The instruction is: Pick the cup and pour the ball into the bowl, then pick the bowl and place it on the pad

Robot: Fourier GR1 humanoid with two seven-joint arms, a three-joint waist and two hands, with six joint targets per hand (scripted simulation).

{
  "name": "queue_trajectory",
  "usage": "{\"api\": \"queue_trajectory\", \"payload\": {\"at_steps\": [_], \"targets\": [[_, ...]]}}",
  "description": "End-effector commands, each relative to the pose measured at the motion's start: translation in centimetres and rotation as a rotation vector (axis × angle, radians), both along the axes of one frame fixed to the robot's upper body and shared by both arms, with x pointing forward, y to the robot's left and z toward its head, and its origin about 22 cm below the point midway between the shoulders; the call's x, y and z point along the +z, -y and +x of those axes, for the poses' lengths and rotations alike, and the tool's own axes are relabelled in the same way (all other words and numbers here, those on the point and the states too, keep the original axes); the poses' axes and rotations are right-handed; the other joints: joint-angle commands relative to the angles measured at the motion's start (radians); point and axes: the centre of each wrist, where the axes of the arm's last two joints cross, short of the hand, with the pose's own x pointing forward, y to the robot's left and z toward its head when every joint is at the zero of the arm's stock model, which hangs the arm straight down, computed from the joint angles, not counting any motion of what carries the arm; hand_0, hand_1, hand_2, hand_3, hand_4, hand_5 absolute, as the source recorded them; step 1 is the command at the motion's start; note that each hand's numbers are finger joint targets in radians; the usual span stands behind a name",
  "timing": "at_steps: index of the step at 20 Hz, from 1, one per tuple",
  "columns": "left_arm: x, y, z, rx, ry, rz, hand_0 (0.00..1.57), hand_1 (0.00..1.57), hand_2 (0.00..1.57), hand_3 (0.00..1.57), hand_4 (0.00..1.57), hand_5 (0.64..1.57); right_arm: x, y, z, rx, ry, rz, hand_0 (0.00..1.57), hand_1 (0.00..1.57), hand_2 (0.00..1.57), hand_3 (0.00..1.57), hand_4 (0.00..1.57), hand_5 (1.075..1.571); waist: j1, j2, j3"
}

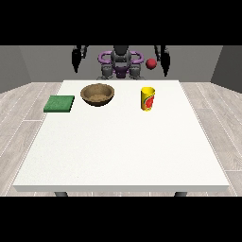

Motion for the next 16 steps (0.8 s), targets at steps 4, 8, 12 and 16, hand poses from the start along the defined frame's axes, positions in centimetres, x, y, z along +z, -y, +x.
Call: {"api": "queue_trajectory", "payload": {"at_steps": [4,8,12,16], "targets": [[2.9,-0.3,0.4,-0.016,0.032,0.016,0.0,0.0,0.0,0.0,0.0,1.524,2.7,1.2,0.2,-0.003,0.01,-0.044,0.0,0.0,0.0,0.0,0.0,1.568,-0.007,-0.238,0.0266],[0.6,3.7,-2.7,-0.053,0.04,-0.302,0.0,0.0,0.0,0.0,0.0,1.531,-0.8,1.2,-2.5,-0.055,-0.038,0.122,0.0,0.0,0.0,0.0,0.0,1.57,0.01,-0.291,0.0357],[1.4,4.4,-3.5,-0.068,0.118,-0.312,0.0,0.0,0.0,0.0,0.0,1.521,2.4,2.6,-1.9,-0.03,0.058,0.091,0.0,0.0,0.0,0.0,0.0,1.566,0.001,-0.205,0.0359],[4.1,5.1,-2.6,-0.09,0.216,-0.212,0.0,0.0,0.0,0.0,0.0,1.478,2.6,0.2,-2.0,-0.025,0.112,0.088,0.0,0.0,0.0,0.0,0.0,1.565,0.006,-0.108,0.0361]]}}
